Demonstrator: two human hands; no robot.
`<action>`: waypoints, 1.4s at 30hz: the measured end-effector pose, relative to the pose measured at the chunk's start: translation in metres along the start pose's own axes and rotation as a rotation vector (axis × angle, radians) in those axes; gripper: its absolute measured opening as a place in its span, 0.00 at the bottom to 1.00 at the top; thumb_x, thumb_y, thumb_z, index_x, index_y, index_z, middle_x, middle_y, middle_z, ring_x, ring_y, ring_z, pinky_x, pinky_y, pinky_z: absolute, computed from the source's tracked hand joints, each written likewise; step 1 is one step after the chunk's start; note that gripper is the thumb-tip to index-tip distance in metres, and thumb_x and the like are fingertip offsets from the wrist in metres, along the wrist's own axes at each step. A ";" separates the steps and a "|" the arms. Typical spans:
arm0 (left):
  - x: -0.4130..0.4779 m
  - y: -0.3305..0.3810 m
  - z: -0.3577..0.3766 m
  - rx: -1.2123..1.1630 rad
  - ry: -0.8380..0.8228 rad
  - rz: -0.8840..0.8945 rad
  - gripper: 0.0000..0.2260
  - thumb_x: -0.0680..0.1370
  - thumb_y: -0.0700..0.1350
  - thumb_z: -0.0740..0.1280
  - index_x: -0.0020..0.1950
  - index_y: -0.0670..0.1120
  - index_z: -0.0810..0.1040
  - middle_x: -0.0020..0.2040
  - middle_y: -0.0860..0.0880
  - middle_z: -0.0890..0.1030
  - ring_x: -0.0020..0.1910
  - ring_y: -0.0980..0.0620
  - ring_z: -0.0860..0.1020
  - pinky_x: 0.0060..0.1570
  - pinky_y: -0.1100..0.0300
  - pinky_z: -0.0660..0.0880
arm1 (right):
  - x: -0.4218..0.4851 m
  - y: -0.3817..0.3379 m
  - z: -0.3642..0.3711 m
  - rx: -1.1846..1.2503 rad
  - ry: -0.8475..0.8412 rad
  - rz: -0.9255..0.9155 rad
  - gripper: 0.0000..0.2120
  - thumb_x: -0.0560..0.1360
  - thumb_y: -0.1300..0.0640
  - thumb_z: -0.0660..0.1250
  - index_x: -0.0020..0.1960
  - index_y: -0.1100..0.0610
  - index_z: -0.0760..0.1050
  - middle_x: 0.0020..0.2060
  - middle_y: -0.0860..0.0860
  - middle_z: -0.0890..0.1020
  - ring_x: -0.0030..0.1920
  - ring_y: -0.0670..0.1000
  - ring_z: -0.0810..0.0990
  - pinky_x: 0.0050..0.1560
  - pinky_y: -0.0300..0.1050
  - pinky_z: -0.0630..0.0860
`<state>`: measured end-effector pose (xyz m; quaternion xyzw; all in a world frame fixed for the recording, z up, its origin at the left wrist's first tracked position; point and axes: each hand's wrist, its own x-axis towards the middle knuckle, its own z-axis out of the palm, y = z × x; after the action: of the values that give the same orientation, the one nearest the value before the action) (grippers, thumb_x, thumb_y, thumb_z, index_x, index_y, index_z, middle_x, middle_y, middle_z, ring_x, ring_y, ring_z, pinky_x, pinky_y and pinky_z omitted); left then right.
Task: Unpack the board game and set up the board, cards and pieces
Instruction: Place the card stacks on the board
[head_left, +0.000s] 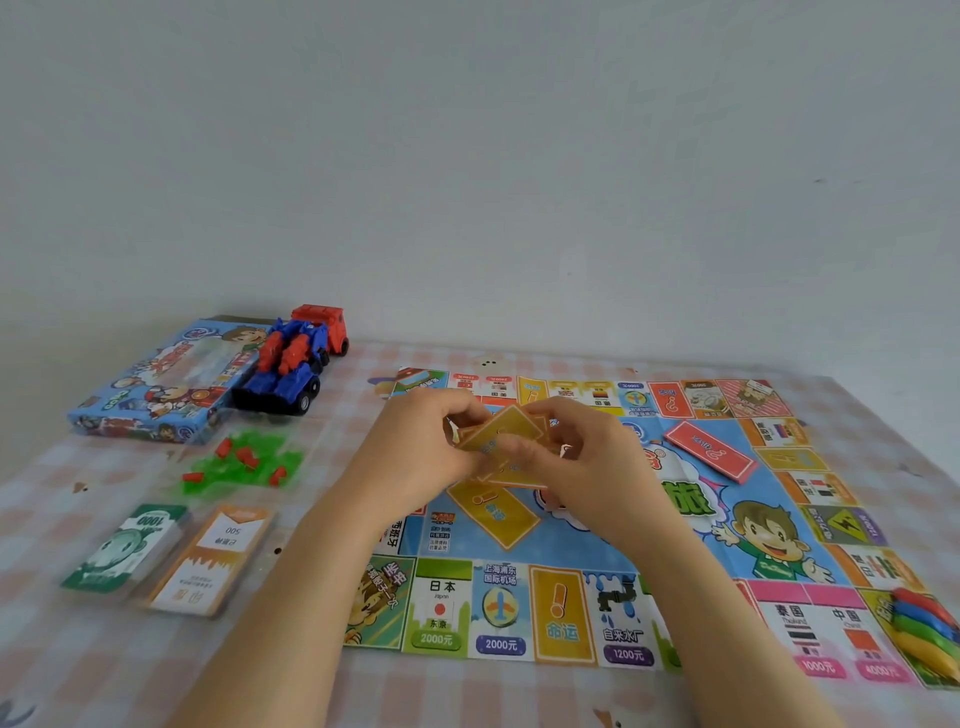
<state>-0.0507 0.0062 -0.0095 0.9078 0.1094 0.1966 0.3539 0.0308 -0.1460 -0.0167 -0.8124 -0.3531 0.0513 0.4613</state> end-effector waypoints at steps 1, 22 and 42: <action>0.000 -0.001 0.000 0.002 -0.005 -0.004 0.11 0.67 0.46 0.77 0.47 0.55 0.82 0.39 0.59 0.80 0.29 0.66 0.72 0.29 0.73 0.67 | 0.000 -0.001 0.000 0.005 0.022 0.012 0.10 0.70 0.37 0.66 0.47 0.41 0.76 0.33 0.44 0.80 0.28 0.42 0.76 0.30 0.36 0.74; -0.001 0.001 0.003 0.029 0.029 -0.001 0.06 0.68 0.49 0.76 0.43 0.55 0.82 0.38 0.61 0.79 0.32 0.71 0.71 0.28 0.71 0.64 | 0.001 0.002 0.002 -0.053 0.074 0.007 0.06 0.74 0.53 0.69 0.42 0.51 0.83 0.28 0.43 0.78 0.26 0.41 0.72 0.27 0.30 0.66; 0.007 -0.009 0.005 -0.067 0.103 -0.030 0.02 0.76 0.50 0.68 0.46 0.57 0.80 0.42 0.61 0.80 0.38 0.65 0.78 0.33 0.71 0.71 | 0.003 0.006 0.009 -0.122 0.130 -0.013 0.09 0.78 0.53 0.64 0.49 0.53 0.83 0.32 0.44 0.78 0.28 0.42 0.71 0.29 0.28 0.65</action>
<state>-0.0428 0.0123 -0.0172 0.8824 0.1344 0.2410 0.3810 0.0330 -0.1397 -0.0260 -0.8382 -0.3300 -0.0259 0.4333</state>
